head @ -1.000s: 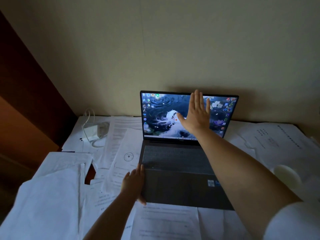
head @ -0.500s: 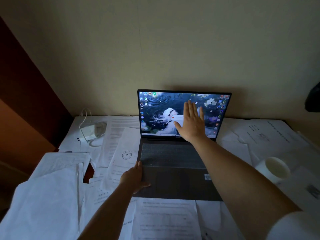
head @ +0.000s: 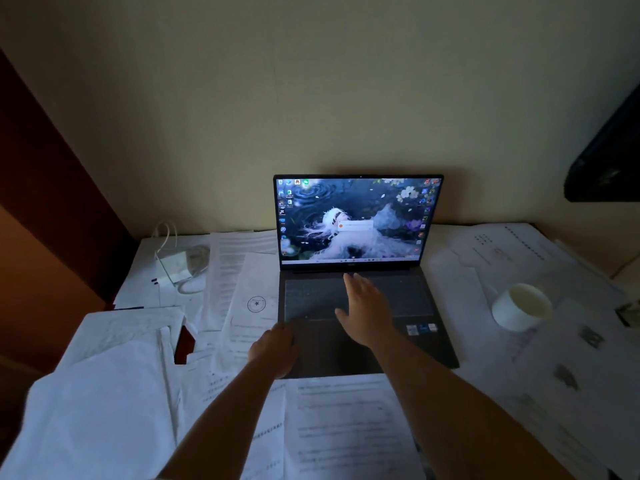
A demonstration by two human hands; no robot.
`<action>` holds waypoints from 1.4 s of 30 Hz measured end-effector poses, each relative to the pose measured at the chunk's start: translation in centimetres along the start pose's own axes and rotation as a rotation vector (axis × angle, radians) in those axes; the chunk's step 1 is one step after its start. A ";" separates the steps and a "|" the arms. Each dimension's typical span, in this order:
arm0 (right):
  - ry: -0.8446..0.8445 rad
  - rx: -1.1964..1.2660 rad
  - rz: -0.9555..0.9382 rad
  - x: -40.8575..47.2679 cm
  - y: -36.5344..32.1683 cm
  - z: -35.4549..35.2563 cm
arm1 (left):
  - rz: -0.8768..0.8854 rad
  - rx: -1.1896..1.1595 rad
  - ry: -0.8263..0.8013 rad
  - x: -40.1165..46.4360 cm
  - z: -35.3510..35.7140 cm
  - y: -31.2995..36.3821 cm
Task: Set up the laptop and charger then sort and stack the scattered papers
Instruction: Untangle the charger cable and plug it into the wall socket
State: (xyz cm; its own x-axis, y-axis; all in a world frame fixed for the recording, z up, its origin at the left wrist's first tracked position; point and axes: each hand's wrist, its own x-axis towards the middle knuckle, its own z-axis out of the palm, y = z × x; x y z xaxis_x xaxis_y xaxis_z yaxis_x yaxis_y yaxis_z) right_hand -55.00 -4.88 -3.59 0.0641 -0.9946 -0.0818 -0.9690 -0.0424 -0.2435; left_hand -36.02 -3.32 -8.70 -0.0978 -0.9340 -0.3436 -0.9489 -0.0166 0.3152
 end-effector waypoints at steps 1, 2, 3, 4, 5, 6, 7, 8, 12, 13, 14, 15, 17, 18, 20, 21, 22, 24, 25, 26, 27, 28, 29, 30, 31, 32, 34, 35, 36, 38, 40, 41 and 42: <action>0.006 0.006 0.003 -0.5 -0.2 0.0 | -0.007 -0.008 0.014 -0.1 -0.2 0.0; 0.007 0.013 0.003 -1.0 -0.4 -0.1 | -0.021 -0.010 0.022 -0.4 -0.3 0.1; 0.004 0.020 0.001 -1.4 -0.4 -0.2 | -0.029 -0.012 0.036 -0.5 -0.4 0.2; 0.003 0.024 -0.001 -1.7 -0.4 -0.4 | -0.043 -0.012 0.041 -0.8 -0.6 0.4; 0.004 0.026 -0.004 -1.9 -0.4 -0.5 | -0.049 -0.014 0.052 -1.0 -0.9 0.6; 0.005 0.032 -0.006 -2.1 -0.3 -0.7 | -0.056 -0.018 0.058 -1.2 -1.1 0.8; 0.005 0.044 -0.006 -2.1 -0.2 -0.9 | -0.058 -0.022 0.067 -1.4 -1.4 1.0; 0.000 0.062 -0.006 -2.1 -0.2 -0.9 | -0.063 -0.020 0.069 -1.6 -1.8 1.2; -0.043 0.134 -0.025 -2.0 -0.2 -0.6 | -0.079 0.041 0.110 -3.7 -3.5 0.8; -0.049 0.141 -0.035 -2.0 -0.4 -0.5 | -0.079 0.049 0.124 -4.4 -3.9 0.3; -0.051 0.147 -0.045 -2.0 -0.8 -0.3 | -0.088 0.050 0.132 -4.9 -4.2 -0.3; -0.058 0.155 -0.056 -2.1 -1.3 0.0 | -0.098 0.047 0.135 -5.3 -4.6 -0.9; -0.092 0.158 -0.078 -2.3 -2.7 0.5 | -0.119 0.027 0.137 -5.8 -5.1 -2.2; -0.110 0.153 -0.091 -2.3 -3.5 0.8 | -0.127 0.019 0.142 -5.9 -5.4 -2.9; -0.124 0.150 -0.112 -1.7 -5.1 1.2 | -0.139 0.018 0.161 -5.8 -6.1 -4.4; -0.123 0.152 -0.118 -1.2 -5.9 1.4 | -0.144 0.014 0.165 -5.6 -6.6 -5.2; -0.122 0.154 -0.121 -0.7 -6.8 1.5 | -0.147 0.008 0.163 -5.2 -7.0 -6.1; -0.130 0.155 -0.116 0.3 -8.7 1.9 | -0.143 -0.009 0.147 -4.2 -7.9 -7.9; -0.139 0.151 -0.109 0.9 -9.6 2.1 | -0.138 -0.016 0.140 -3.7 -8.3 -8.8; -0.151 0.140 -0.104 1.4 -10.7 2.4 | -0.137 -0.021 0.138 -3.2 -8.7 -9.8; -0.167 0.127 -0.099 2.1 -11.7 2.7 | -0.139 -0.024 0.138 -2.6 -9.1 -10.9; -0.180 0.119 -0.093 2.7 -12.8 3.1 | -0.140 -0.023 0.136 -1.9 -9.5 -11.9; -0.182 0.110 -0.094 3.5 -13.8 3.5 | -0.140 -0.022 0.138 -1.2 -10.0 -13.0; -0.178 0.103 -0.100 4.3 -14.9 3.9 | -0.140 -0.024 0.141 -0.5 -10.4 -14.0; -0.175 0.102 -0.104 5.0 -16.1 4.3 | -0.144 -0.027 0.144 0.3 -10.9 -15.0; -0.180 0.106 -0.105 5.7 -17.3 4.7 | -0.150 -0.028 0.147 1.0 -11.3 -16.0; -0.201 0.111 -0.111 7.2 -19.6 5.6 | -0.162 -0.032 0.163 2.7 -12.1 -18.0; -0.212 0.112 -0.117 8.0 -20.6 6.1 | -0.165 -0.033 0.176 3.6 -12.4 -19.0; -0.220 0.110 -0.123 8.7 -21.5 6.6 | -0.162 -0.029 0.192 4.5 -12.7 -19.9; -0.237 0.097 -0.136 9.9 -23.1 7.6 | -0.151 -0.003 0.208 6.3 -13.0 -21.5; -0.246 0.078 -0.151 10.7 -24.2 8.6 | -0.162 0.033 0.187 7.8 -13.3 -22.4; -0.245 0.075 -0.155 11.0 -24.6 9.0 | -0.171 0.049 0.168 8.6 -13.4 -22.7; -0.243 0.078 -0.156 11.3 -24.9 9.5 | -0.173 0.061 0.149 9.4 -13.4 -22.9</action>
State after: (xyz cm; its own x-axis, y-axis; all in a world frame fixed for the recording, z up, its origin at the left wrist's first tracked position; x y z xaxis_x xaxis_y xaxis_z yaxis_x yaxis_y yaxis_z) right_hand -27.90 -14.14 -7.59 0.2749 -0.9245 -0.2641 -0.9223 -0.1759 -0.3442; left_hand -11.19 -16.47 -7.24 0.1092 -0.9614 -0.2526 -0.9645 -0.1640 0.2070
